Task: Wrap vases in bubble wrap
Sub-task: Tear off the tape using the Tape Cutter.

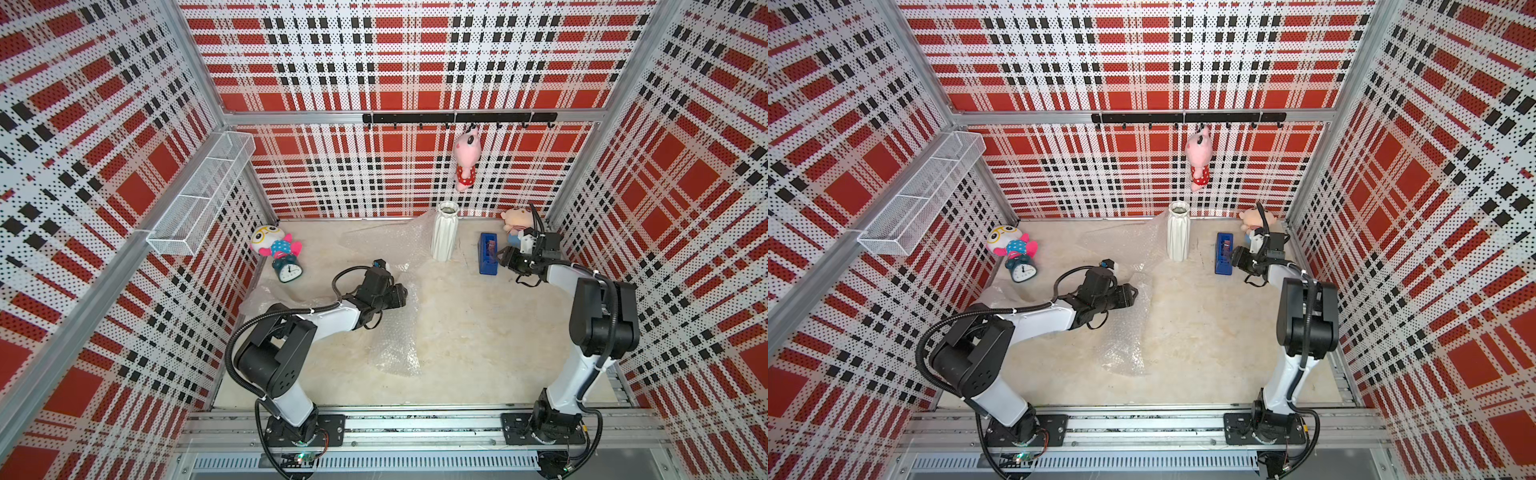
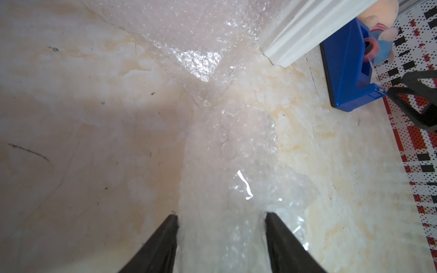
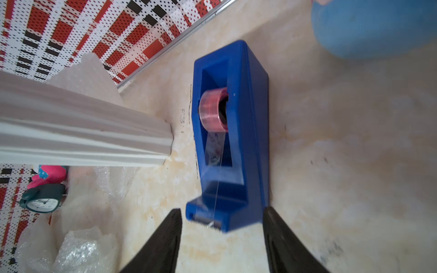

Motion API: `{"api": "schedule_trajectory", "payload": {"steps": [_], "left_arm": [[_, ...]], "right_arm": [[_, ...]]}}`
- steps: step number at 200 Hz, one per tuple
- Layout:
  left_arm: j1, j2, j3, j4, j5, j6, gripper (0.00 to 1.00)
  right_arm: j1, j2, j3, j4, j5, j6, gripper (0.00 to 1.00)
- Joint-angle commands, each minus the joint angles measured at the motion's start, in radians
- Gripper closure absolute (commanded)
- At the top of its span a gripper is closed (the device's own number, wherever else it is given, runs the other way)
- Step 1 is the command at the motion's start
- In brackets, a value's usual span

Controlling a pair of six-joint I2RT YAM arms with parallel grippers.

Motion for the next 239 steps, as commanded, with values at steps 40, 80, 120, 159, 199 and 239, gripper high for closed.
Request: {"api": "schedule_trajectory", "payload": {"steps": [40,80,120,159,199,239], "left_arm": [[-0.005,0.027,0.014,-0.044,-0.019,0.012,0.38],[-0.005,0.033,0.021,-0.049,-0.019,0.012,0.38],[-0.009,0.026,0.021,-0.055,-0.025,0.012,0.38],[-0.007,0.025,0.023,-0.061,-0.025,0.014,0.38],[-0.009,0.026,0.029,-0.068,-0.027,0.016,0.38],[-0.01,0.03,0.033,-0.072,-0.03,0.018,0.38]], "right_arm": [[-0.013,0.135,0.15,-0.072,-0.13,-0.049,0.53],[-0.012,0.173,0.156,-0.044,-0.195,-0.03,0.61],[-0.015,0.207,0.166,-0.039,-0.218,-0.021,0.67],[-0.017,0.212,0.15,0.004,-0.254,0.017,0.76],[-0.036,0.207,0.101,0.13,-0.323,0.111,0.85],[-0.036,0.207,0.093,0.168,-0.356,0.135,0.95]]}}
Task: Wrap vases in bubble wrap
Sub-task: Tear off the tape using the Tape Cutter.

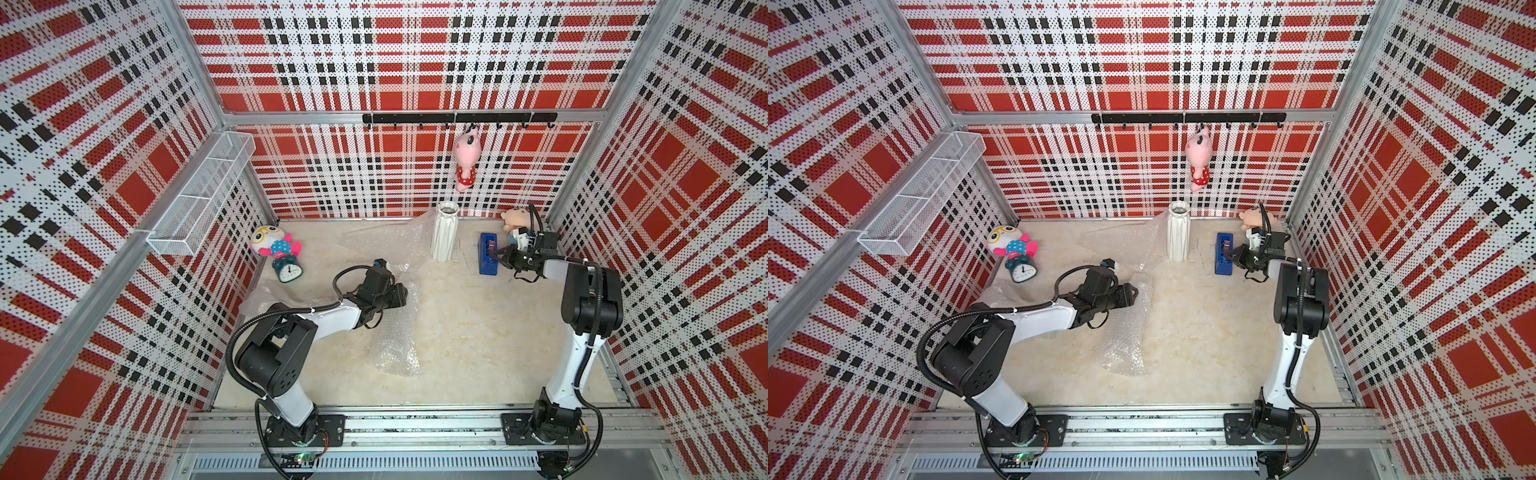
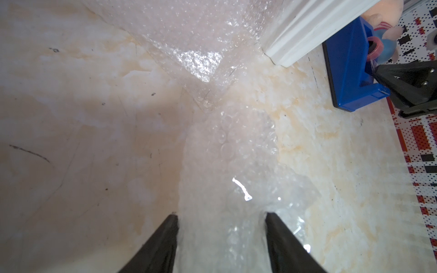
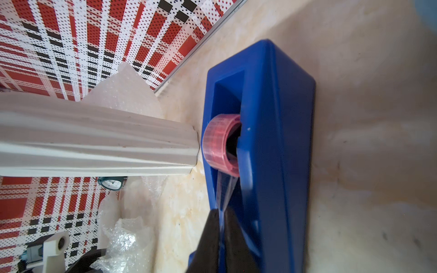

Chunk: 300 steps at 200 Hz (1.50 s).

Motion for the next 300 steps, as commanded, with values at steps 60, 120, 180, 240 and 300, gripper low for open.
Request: {"api": "schedule_trajectory", "payload": {"steps": [60,120,180,240,300], "left_arm": [[-0.004,0.024,0.011,-0.052,-0.033,0.016,0.38],[-0.005,0.018,0.001,-0.045,-0.033,0.017,0.38],[-0.003,0.019,-0.008,-0.034,-0.031,0.017,0.38],[-0.004,0.023,-0.003,-0.034,-0.029,0.017,0.38],[-0.003,0.02,0.0,-0.038,-0.031,0.017,0.38]], "right_arm": [[-0.001,-0.093,-0.078,0.141,-0.089,0.107,1.0],[0.0,-0.242,-0.241,0.294,-0.061,0.182,1.0],[0.002,-0.357,-0.441,0.326,0.045,0.202,1.0],[0.058,-0.282,-0.567,0.347,0.199,0.276,1.0],[0.173,-0.226,-0.494,0.224,0.451,0.312,1.0]]}}
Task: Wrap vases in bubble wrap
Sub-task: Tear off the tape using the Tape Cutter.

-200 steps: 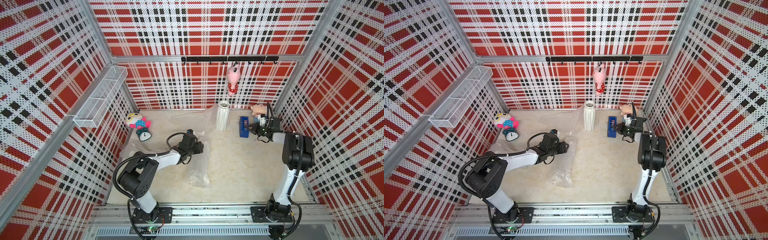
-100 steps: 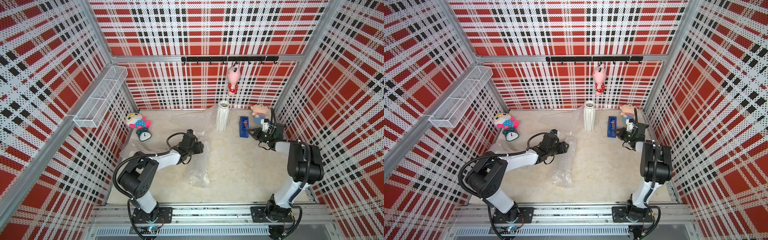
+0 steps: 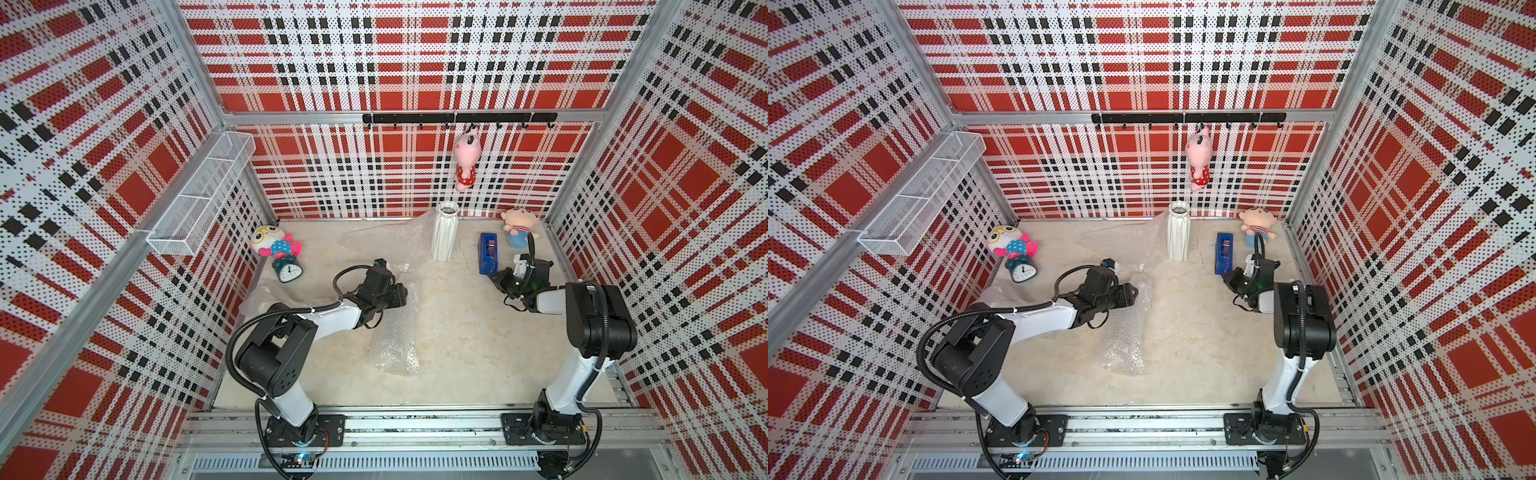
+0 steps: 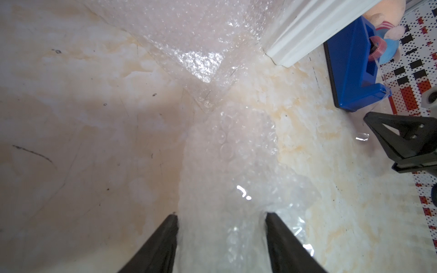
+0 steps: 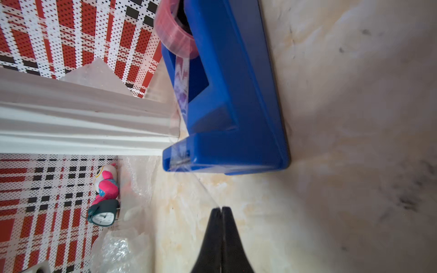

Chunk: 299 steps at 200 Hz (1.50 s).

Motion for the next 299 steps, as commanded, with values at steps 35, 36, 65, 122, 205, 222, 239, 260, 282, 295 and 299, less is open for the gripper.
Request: {"api": "schedule_trajectory", "payload": {"steps": [35,36,65,122,205,222,239,260,282,295,299], "left_arm": [[-0.003,0.012,-0.005,-0.032,-0.025,0.012,0.38],[-0.003,0.011,-0.005,-0.032,-0.025,0.012,0.38],[-0.002,-0.005,-0.013,-0.034,-0.03,0.015,0.38],[0.014,-0.02,-0.021,-0.035,-0.028,0.02,0.38],[0.031,-0.039,-0.034,-0.021,-0.006,0.026,0.38],[0.036,-0.043,-0.034,-0.021,0.003,0.032,0.38],[0.04,-0.053,-0.035,-0.022,0.006,0.037,0.38],[0.041,-0.05,-0.031,-0.02,0.018,0.038,0.38],[0.025,-0.031,-0.018,-0.021,0.033,0.049,0.38],[0.002,-0.013,-0.001,-0.039,0.021,0.063,0.38],[-0.006,-0.008,0.003,-0.044,0.014,0.066,0.38]], "right_arm": [[0.136,0.033,0.146,-0.373,0.293,-0.072,1.0],[0.137,0.034,0.15,-0.378,0.297,-0.073,1.0],[0.179,0.053,0.217,-0.487,0.392,-0.091,1.0],[0.186,0.035,0.206,-0.543,0.422,-0.06,1.0],[0.282,0.002,0.203,-0.676,0.602,0.016,1.0],[0.289,-0.025,0.165,-0.656,0.621,0.039,1.0],[0.289,-0.04,0.148,-0.64,0.611,0.042,1.0],[0.3,-0.089,0.09,-0.551,0.574,0.017,1.0],[0.331,-0.211,0.025,-0.461,0.543,-0.047,1.0],[0.336,-0.304,-0.007,-0.398,0.455,-0.116,1.0],[0.339,-0.329,-0.01,-0.393,0.438,-0.13,1.0]]}}
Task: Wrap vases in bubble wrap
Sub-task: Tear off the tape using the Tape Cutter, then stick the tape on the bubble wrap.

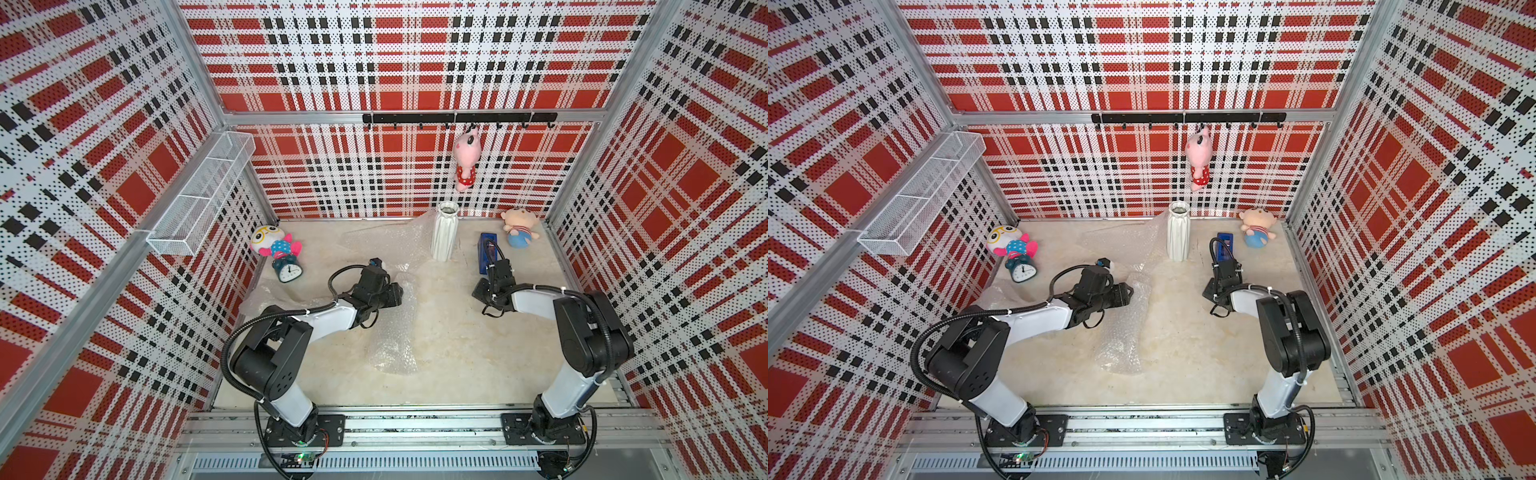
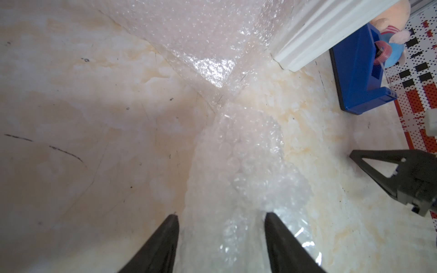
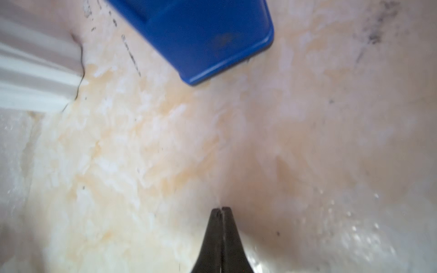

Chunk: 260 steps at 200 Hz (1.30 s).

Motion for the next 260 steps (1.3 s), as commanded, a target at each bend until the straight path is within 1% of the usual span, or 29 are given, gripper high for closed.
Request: {"api": "schedule_trajectory", "payload": {"steps": [1,28,40,57,65,86,111,126,146,175,200,236,260], "left_arm": [[-0.034,0.023,0.025,-0.037,-0.003,0.04,0.38],[-0.071,0.059,0.051,-0.045,-0.006,0.056,0.38],[-0.093,0.075,0.067,-0.056,-0.016,0.07,0.38],[-0.118,0.095,0.098,-0.071,-0.029,0.088,0.38],[-0.125,0.108,0.11,-0.078,-0.03,0.093,0.39],[-0.128,0.128,0.124,-0.085,-0.042,0.096,0.39],[-0.123,0.134,0.122,-0.084,-0.037,0.101,0.39],[-0.117,0.135,0.119,-0.08,-0.022,0.103,0.39],[-0.107,0.131,0.108,-0.064,0.006,0.105,0.4],[-0.097,0.129,0.101,-0.055,0.034,0.106,0.4],[-0.096,0.13,0.103,-0.055,0.045,0.113,0.4],[-0.096,0.129,0.102,-0.056,0.049,0.115,0.4],[-0.096,0.131,0.103,-0.057,0.052,0.113,0.4]], "right_arm": [[0.023,-0.155,-0.027,0.107,-0.108,-0.1,1.0],[0.043,-0.305,-0.032,0.116,-0.244,-0.218,1.0],[0.05,-0.348,-0.043,0.138,-0.351,-0.292,1.0],[0.058,-0.387,-0.088,0.192,-0.469,-0.328,1.0],[0.065,-0.397,-0.117,0.232,-0.54,-0.353,1.0],[0.127,-0.401,-0.185,0.296,-0.63,-0.422,1.0],[0.251,-0.363,-0.221,0.346,-0.683,-0.527,1.0],[0.292,-0.347,-0.258,0.443,-0.733,-0.566,1.0],[0.323,-0.324,-0.285,0.512,-0.746,-0.638,1.0],[0.346,-0.266,-0.254,0.438,-0.753,-0.739,1.0],[0.37,-0.229,-0.246,0.434,-0.772,-0.793,1.0],[0.384,-0.174,-0.224,0.441,-0.768,-0.819,1.0],[0.394,-0.123,-0.193,0.434,-0.71,-0.834,1.0]]}}
